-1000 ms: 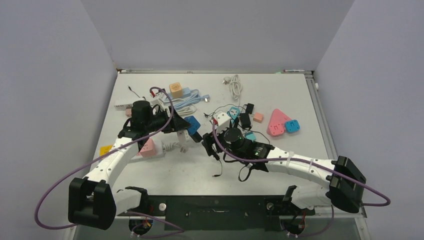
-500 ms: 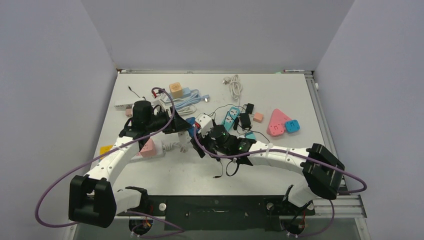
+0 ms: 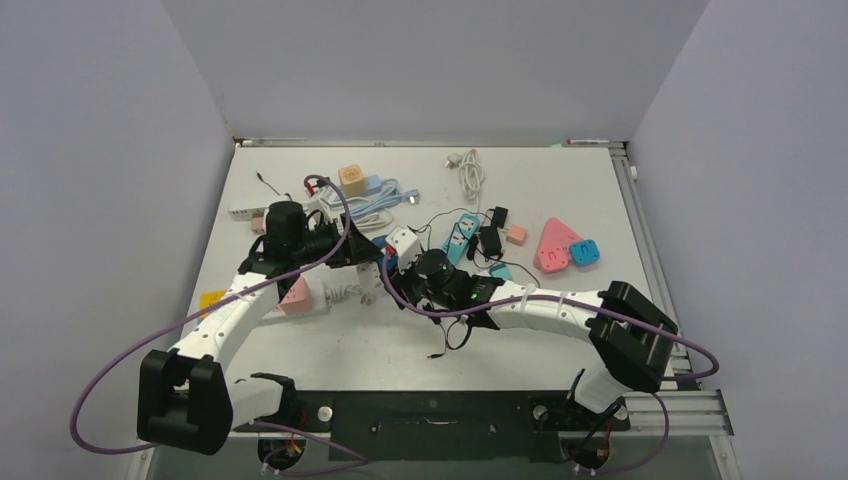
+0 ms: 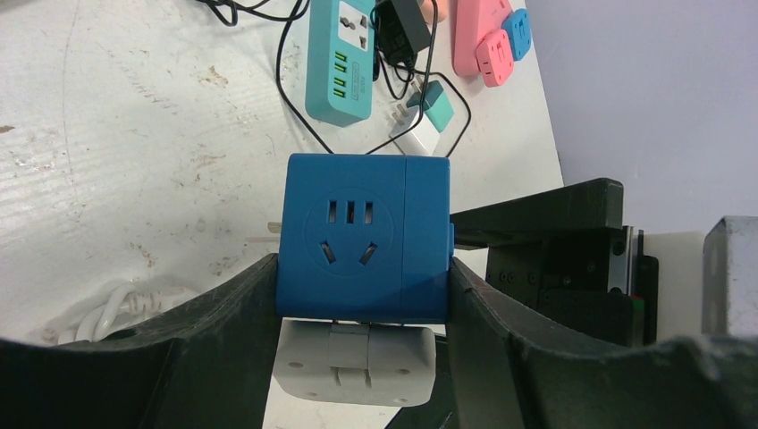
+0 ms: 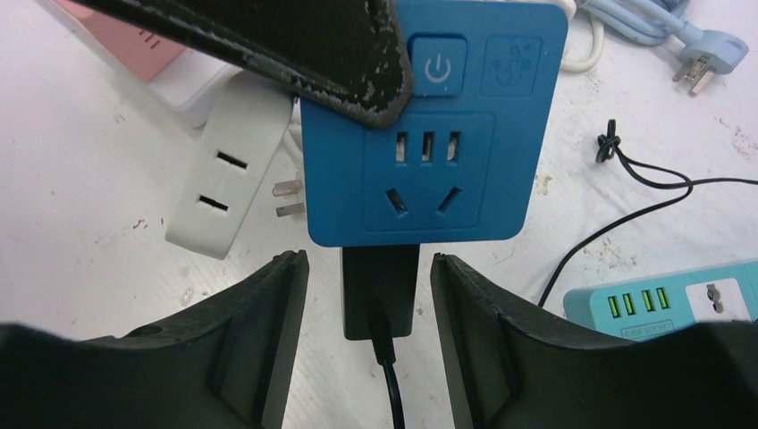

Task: Pull the plug off the socket
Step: Remove the plug from the socket.

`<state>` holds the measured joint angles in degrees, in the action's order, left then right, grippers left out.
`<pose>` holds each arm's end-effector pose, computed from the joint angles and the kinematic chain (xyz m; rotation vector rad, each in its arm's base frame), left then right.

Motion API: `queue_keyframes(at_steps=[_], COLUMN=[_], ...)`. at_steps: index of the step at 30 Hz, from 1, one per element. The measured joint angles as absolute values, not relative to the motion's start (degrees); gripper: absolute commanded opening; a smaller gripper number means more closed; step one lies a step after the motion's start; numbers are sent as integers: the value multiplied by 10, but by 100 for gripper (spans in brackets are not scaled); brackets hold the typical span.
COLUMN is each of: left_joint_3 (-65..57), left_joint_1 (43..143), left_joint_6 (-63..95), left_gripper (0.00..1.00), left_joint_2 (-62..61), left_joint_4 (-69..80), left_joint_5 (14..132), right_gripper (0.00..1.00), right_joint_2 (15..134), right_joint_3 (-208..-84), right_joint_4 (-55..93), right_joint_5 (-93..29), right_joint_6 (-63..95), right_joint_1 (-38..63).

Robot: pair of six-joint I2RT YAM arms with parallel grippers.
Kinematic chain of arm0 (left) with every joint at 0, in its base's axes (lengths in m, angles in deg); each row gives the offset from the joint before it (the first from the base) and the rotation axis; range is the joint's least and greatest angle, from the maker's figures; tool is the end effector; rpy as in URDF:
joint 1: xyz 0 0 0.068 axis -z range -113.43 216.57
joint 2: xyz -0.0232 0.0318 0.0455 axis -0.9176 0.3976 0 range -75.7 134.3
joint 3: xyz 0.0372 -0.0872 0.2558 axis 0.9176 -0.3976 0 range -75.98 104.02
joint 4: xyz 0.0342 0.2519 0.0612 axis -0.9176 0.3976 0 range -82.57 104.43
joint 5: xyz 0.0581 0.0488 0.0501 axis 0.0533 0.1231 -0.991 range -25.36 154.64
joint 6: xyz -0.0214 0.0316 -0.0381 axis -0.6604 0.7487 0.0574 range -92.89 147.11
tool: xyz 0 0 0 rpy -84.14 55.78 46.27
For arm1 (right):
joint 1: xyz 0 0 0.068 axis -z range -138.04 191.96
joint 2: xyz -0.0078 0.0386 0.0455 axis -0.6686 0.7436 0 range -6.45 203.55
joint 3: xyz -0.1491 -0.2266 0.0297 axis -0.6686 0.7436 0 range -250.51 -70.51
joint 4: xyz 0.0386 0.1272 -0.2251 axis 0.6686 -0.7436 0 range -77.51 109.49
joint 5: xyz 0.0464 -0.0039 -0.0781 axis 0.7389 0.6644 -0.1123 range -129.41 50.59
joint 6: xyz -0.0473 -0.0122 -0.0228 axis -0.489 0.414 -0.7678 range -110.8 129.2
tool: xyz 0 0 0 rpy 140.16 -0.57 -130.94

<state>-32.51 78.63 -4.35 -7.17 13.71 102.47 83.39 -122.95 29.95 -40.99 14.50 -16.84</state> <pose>0.2477 -0.0752 0.2566 0.0460 2.2010 -1.1380 0.1812 0.2972 0.2268 -0.9328 1.8902 0.6615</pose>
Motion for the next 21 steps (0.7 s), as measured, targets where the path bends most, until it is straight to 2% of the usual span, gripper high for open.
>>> queue_keyframes(at_steps=[6,14,21], left_joint_3=[-325,-325,-325], left_joint_1=[786,786,786], left_joint_6=[-43,-38,-38], left_gripper=[0,0,0], left_joint_2=[-69,-64,-64], left_joint_4=[137,139,138], left_joint_5=[1026,1025,1024], right_gripper=[27,7,5], right_joint_2=[843,853,853], right_joint_3=[-1230,-1230,-1230], right_joint_4=[326,333,331], right_joint_5=[-406,-404,-430], right_joint_6=[142,149,186], right_joint_1=[-165,-163,-168])
